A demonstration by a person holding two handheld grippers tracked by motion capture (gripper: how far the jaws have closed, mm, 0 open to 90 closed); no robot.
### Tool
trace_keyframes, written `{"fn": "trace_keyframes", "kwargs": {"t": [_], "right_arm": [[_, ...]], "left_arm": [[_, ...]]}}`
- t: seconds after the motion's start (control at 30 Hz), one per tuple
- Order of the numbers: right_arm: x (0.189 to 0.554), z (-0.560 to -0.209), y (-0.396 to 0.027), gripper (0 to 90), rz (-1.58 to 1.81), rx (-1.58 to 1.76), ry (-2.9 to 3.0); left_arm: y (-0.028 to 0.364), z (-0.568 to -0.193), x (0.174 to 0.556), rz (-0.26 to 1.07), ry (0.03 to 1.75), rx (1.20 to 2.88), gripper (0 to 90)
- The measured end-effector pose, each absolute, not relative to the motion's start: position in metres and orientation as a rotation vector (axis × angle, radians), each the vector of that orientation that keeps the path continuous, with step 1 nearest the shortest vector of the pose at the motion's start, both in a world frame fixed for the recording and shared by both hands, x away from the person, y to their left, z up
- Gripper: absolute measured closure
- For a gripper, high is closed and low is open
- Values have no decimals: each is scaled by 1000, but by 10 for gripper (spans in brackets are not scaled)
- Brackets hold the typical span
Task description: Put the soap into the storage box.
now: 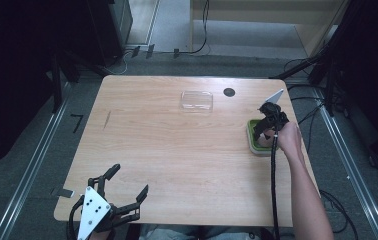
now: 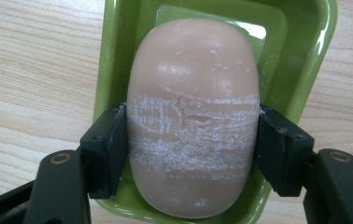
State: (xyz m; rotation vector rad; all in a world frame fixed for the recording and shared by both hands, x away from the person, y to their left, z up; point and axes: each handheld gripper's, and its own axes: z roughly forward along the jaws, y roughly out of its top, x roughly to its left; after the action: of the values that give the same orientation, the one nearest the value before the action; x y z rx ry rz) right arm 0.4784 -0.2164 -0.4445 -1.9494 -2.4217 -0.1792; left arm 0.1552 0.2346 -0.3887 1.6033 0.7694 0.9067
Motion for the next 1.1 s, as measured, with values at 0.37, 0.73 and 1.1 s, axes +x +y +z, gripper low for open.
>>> {"fn": "trace_keyframes", "kwargs": {"t": [0.37,0.73,1.1], "right_arm": [[479,-446,-213,347,-169,-1961,-2423],[477,-438,-208,286,-156,-1954,-2460],[465,-421,-205,163,-112,-1864,-2507]], "left_arm": [[235,-389,157,904,771,1605,113],[236,-389,157,902,772,1605,113],[233,-389,155,907,758,1610,113]]}}
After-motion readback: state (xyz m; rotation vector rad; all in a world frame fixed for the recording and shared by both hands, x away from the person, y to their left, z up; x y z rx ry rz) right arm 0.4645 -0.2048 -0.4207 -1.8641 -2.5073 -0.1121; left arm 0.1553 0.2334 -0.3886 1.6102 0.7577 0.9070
